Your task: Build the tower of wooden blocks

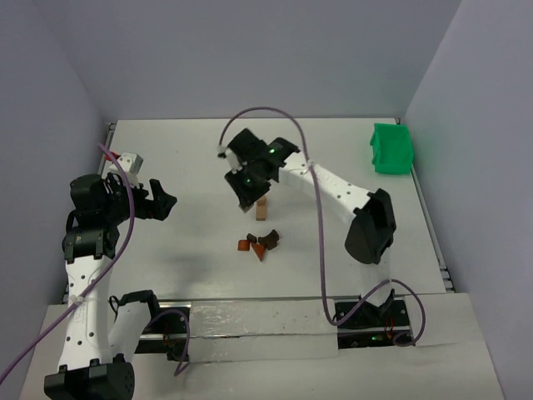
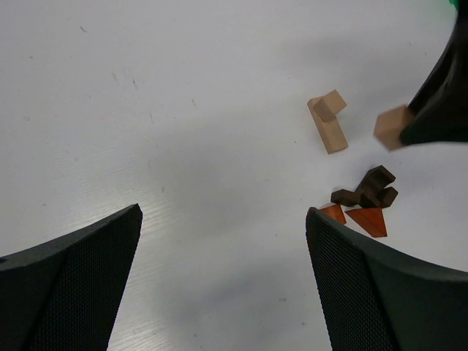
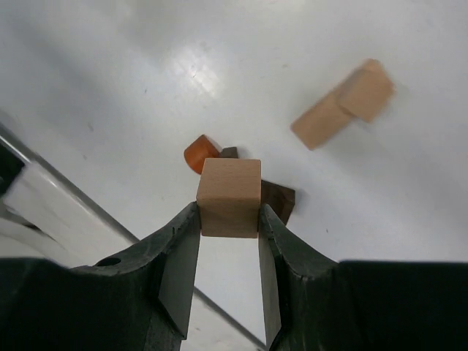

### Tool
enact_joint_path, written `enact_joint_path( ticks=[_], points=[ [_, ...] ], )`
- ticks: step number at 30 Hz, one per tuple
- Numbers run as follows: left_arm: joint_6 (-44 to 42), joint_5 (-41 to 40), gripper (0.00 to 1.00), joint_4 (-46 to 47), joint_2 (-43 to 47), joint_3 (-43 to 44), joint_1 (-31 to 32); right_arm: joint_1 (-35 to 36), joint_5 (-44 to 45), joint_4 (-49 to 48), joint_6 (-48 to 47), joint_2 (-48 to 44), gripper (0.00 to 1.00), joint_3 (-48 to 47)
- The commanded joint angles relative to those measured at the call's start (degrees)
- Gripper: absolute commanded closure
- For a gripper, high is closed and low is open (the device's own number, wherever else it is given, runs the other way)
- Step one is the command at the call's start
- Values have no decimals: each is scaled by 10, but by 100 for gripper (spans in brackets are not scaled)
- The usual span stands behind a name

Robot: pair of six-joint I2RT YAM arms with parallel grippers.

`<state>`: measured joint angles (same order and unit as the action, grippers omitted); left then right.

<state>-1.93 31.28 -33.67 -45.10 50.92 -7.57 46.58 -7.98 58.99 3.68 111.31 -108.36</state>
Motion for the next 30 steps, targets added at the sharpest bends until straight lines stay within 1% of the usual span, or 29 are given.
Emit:
enact_joint_path(
  ticks=[1,3,7,16,25,30],
  points=[
    [4,-5,1,14,5,15,-6,-75,10,-13,167,-7,100,40],
    [5,-6,1,14,7,15,-6,-83,40,-27,183,-11,100,60],
    [5,-7,1,16,6,14,-5,-97,38,-30,211,4,100,78],
    [5,-9,1,16,2,13,-5,-102,37,-24,254,58,100,49],
    [5,-8,1,17,4,12,-6,-102,40,-10,257,125,100,2],
    [4,-7,1,17,1,12,-5,-101,41,-7,257,135,100,-11]
  ],
)
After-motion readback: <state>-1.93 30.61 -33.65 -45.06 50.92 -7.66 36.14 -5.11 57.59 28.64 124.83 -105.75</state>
